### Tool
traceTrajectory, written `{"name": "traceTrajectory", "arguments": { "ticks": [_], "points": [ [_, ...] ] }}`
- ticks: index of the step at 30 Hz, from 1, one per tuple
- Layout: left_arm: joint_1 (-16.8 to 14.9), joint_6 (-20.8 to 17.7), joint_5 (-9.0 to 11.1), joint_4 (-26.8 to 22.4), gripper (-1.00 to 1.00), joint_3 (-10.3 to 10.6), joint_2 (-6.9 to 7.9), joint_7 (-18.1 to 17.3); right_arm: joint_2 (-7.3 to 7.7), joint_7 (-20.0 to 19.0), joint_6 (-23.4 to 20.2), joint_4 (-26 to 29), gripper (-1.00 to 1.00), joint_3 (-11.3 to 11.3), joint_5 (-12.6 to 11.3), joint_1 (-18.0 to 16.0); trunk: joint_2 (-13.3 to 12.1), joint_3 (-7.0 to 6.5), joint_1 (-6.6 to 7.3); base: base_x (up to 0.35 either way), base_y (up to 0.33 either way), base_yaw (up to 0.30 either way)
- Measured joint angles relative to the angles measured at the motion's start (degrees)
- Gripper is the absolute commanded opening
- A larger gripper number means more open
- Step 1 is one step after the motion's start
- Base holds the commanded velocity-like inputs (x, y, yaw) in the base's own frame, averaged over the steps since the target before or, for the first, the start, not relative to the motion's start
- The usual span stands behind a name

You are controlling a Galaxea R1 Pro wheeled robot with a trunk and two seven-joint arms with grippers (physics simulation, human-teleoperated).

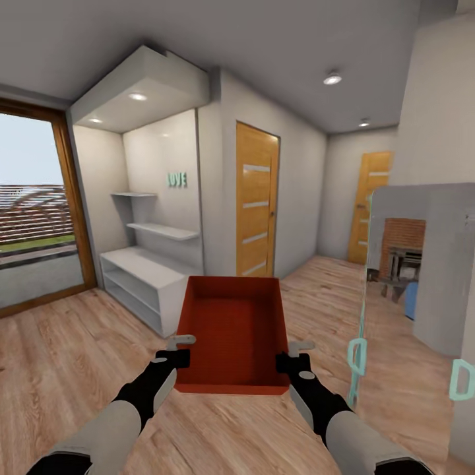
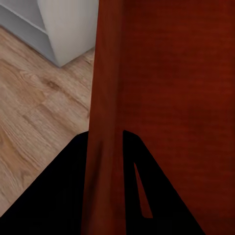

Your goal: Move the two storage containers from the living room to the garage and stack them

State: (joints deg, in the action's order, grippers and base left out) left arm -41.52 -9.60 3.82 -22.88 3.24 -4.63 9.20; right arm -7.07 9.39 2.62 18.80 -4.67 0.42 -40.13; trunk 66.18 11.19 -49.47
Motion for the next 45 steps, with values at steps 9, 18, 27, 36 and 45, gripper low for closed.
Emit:
{"name": "traceTrajectory", "arguments": {
  "ticks": [9,18,27,36,45],
  "points": [
    [0.00,0.06,-0.01,0.00,-1.00,-0.06,0.31,-0.45,-0.31,0.36,0.13,-0.08,-1.00,0.07,0.17,0.00,0.00,0.00,0.00,0.322,0.000,0.000],
    [-0.01,0.00,-0.02,0.00,-1.00,-0.05,0.43,-0.62,-0.42,0.49,0.14,-0.15,-1.00,0.11,0.19,0.00,0.00,0.00,0.00,0.322,0.000,-0.021],
    [-0.02,-0.15,-0.01,0.03,-1.00,-0.01,0.27,-0.38,-0.27,0.30,-0.03,-0.13,-1.00,0.08,0.10,0.01,0.00,0.00,0.00,0.322,0.028,-0.246],
    [-0.01,-0.17,0.00,0.03,-1.00,0.01,0.20,-0.26,-0.20,0.21,-0.06,-0.13,-1.00,0.09,0.09,0.01,0.00,0.00,0.00,0.315,0.174,-0.286],
    [0.00,-0.27,0.01,0.00,-1.00,0.09,-0.11,0.22,0.09,-0.24,-0.09,-0.15,-1.00,0.20,0.09,0.00,0.00,0.00,0.00,0.302,0.218,-0.195]
  ]
}}
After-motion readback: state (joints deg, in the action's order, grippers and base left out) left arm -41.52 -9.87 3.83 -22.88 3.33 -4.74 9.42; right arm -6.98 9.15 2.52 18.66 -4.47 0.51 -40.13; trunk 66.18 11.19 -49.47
